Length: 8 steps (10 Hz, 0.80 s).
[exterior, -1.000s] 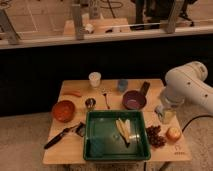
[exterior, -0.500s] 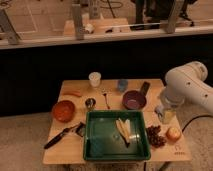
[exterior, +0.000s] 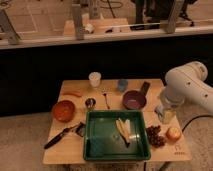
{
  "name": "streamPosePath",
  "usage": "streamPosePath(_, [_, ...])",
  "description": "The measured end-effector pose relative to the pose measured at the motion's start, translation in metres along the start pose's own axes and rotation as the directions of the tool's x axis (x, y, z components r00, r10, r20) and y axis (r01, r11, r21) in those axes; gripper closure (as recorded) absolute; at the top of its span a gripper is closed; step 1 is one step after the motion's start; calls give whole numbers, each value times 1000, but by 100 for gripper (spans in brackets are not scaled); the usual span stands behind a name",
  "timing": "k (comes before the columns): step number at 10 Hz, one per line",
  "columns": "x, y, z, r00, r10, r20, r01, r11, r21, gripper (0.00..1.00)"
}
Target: Place fork in red bowl
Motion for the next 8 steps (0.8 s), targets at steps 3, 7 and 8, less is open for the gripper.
streamPosePath(3, [-8, -13, -1, 995, -94, 12, 94, 995, 38, 20])
streamPosePath(7, [-76, -94, -16, 869, -494, 3, 488, 860, 151, 20])
streamPosePath(8, [-95, -108, -18, 811, -585, -9, 579, 799, 162, 20])
